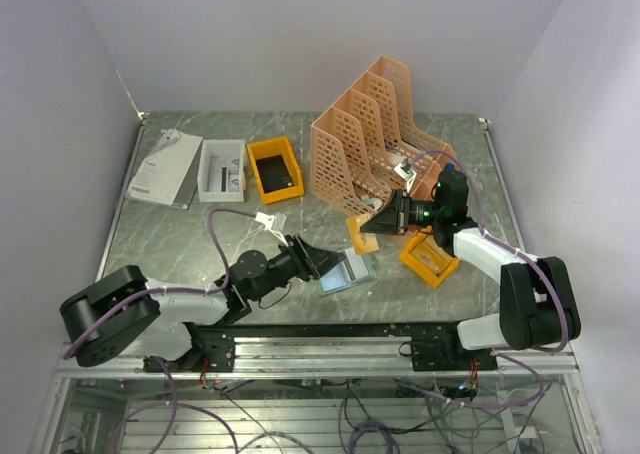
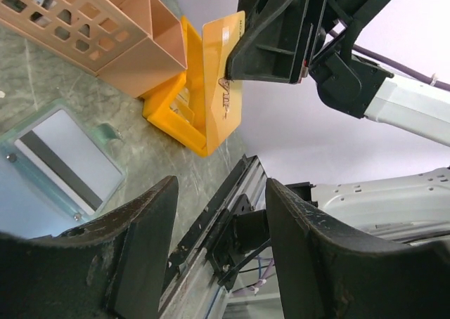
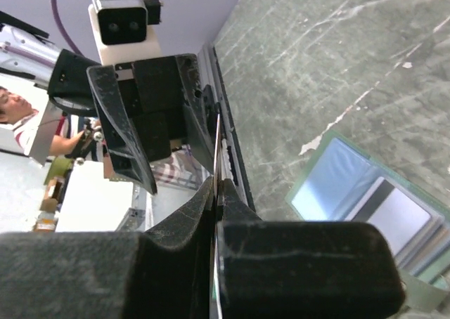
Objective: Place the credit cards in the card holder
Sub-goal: Pick up the credit card from the storage box.
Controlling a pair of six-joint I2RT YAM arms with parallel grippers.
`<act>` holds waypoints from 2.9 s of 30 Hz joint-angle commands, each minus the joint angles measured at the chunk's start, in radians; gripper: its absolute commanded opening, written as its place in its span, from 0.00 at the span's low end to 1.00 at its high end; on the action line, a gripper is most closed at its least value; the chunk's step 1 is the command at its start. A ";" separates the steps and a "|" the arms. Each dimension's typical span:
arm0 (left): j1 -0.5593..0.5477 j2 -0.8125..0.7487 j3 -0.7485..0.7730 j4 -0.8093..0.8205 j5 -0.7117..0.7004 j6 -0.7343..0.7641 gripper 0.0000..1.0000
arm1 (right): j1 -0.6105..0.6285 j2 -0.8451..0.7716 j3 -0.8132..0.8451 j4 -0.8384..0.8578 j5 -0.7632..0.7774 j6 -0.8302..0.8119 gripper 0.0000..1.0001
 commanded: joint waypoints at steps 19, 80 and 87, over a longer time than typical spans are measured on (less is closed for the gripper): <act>-0.045 0.308 0.150 0.367 0.038 0.044 0.56 | 0.050 -0.035 -0.049 0.277 -0.044 0.185 0.00; 0.067 0.173 0.101 0.217 0.426 0.202 0.07 | 0.089 -0.026 0.136 -0.316 -0.271 -0.329 0.18; 0.066 0.194 0.101 0.236 0.429 0.195 0.07 | 0.095 -0.022 0.140 -0.310 -0.280 -0.326 0.01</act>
